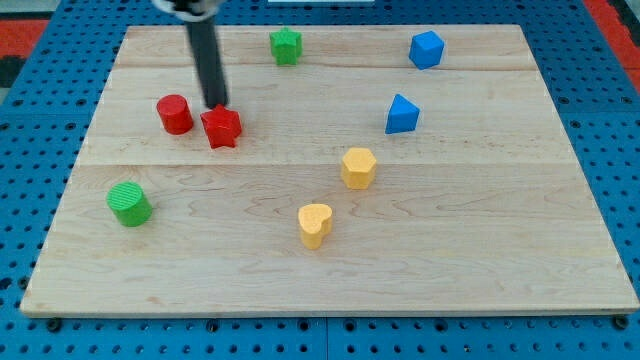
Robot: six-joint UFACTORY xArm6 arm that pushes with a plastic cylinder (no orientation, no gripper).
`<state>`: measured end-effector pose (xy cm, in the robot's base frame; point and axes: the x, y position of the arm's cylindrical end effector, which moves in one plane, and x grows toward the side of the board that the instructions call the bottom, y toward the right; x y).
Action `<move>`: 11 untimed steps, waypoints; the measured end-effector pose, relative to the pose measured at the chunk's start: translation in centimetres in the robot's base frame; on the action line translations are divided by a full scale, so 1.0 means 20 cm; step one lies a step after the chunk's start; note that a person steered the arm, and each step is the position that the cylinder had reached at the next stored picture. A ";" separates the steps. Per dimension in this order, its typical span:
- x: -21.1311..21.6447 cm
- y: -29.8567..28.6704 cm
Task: Push the red star slightly down towards the center
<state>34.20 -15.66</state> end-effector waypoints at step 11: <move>0.00 0.34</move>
